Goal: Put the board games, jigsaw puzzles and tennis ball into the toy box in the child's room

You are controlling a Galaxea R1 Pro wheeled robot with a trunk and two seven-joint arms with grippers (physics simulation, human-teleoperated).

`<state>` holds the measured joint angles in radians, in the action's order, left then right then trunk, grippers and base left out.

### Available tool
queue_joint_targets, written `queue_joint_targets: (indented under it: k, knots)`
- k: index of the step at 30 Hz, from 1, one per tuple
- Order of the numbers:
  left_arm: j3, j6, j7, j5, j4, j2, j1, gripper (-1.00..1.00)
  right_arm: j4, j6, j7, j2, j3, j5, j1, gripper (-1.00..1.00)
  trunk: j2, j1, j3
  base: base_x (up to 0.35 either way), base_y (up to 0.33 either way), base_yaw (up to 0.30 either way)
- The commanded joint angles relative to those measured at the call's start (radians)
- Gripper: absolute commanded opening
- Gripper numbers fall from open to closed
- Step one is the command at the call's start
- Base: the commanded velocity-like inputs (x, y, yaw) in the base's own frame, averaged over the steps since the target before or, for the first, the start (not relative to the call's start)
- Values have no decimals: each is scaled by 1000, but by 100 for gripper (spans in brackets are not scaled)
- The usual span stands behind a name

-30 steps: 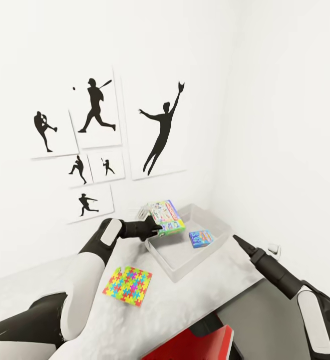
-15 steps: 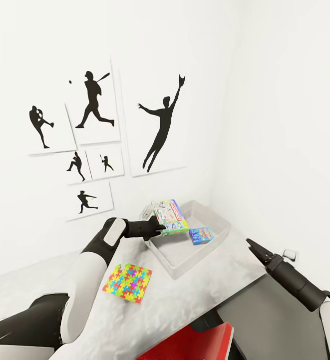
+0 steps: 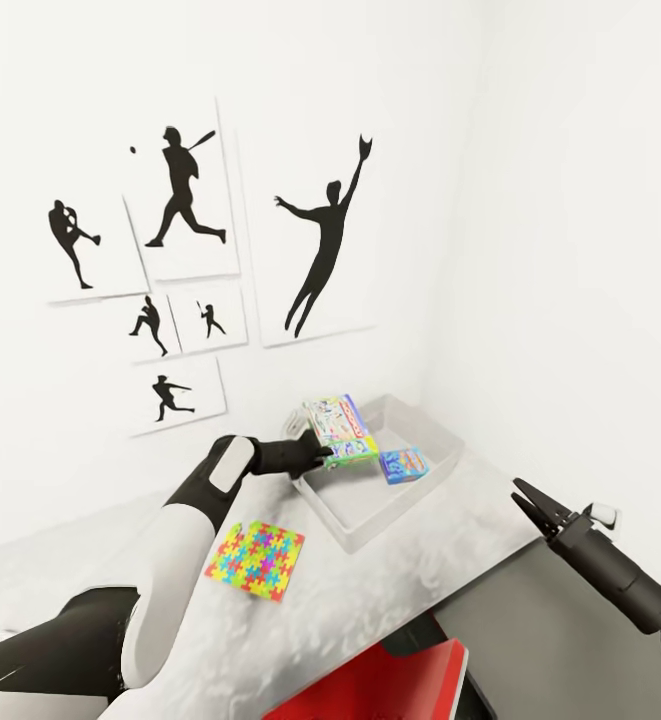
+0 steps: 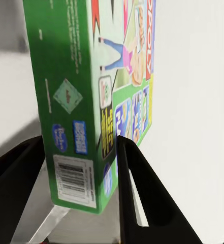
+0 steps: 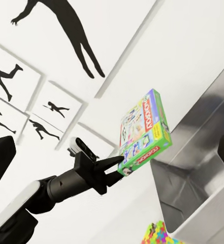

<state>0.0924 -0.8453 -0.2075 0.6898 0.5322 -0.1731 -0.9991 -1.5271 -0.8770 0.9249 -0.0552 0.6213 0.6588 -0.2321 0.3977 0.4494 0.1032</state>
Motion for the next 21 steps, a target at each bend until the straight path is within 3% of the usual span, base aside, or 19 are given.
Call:
queue_joint_targets:
  k: [1,7,13,17,21]
  knots:
    - [6,9,-4,8,-2,-1,-1,-100,0,-5,3,-1,2,0,-1,100,2,1,4,0,0,0]
    - [-27,36,0,46,-4,-1,-1,-100,1,-5,4,-1,6,-1,-1,100,2,1,14,0,0,0]
    - [-47,40,3,108,-3,-1,-1,-100,4,-4,5,-2,9,-1,-1,100,2,1,24,0,0,0]
    - [-87,48,3,135,-4,-1,-1,-100,9,-4,6,-2,10,-1,-1,100,2,1,30,0,0,0]
    - [-119,84,3,194,-4,-1,-1,-100,12,-3,8,-2,11,-1,-1,100,2,1,37,0,0,0]
